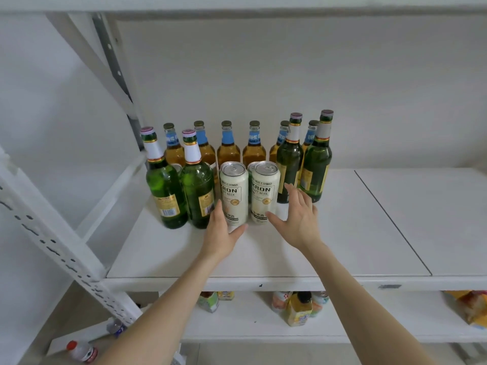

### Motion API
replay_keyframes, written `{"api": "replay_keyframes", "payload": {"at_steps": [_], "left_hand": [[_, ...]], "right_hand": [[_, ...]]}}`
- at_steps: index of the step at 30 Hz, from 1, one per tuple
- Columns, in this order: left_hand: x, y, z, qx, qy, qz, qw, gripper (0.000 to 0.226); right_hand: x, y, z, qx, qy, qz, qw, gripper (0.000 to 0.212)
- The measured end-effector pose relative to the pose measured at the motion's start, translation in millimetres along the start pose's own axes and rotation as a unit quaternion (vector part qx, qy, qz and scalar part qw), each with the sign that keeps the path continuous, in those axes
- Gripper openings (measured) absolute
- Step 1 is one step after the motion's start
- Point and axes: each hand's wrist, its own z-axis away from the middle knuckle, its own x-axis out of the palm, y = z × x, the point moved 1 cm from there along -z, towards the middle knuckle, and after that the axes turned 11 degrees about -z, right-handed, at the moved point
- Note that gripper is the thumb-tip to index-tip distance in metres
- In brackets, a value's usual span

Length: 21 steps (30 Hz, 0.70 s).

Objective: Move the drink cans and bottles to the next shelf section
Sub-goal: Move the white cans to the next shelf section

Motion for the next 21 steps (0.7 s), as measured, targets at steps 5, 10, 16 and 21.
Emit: {"api": "replay_keyframes", "payload": {"at_steps": [5,10,16,21], "left_hand": [[18.2,-10.8,-21.4,-0.060,0.004,0.120,0.991,0.074],[27.6,-21.4,-35.9,-0.084,0.009,0.156,0.984,0.053],[26.0,-27.5,-42.1,-0.088,-0.005,0.204,0.975,0.053],[18.5,-19.2,-36.3,-0.102,-0.005,0.179,0.979,0.070]], "right_hand": [[12.8,8.2,-24.9,0.023,-0.068,-0.173,0.982,0.075],[20.8,8.7,-42.8,0.075,-0.107,-0.333,0.934,0.062],[27.8,13.3,-52.5,0.109,-0.128,-0.455,0.875,0.065],[24.9,14.3,-48.8,0.117,-0.128,-0.505,0.845,0.068]]}}
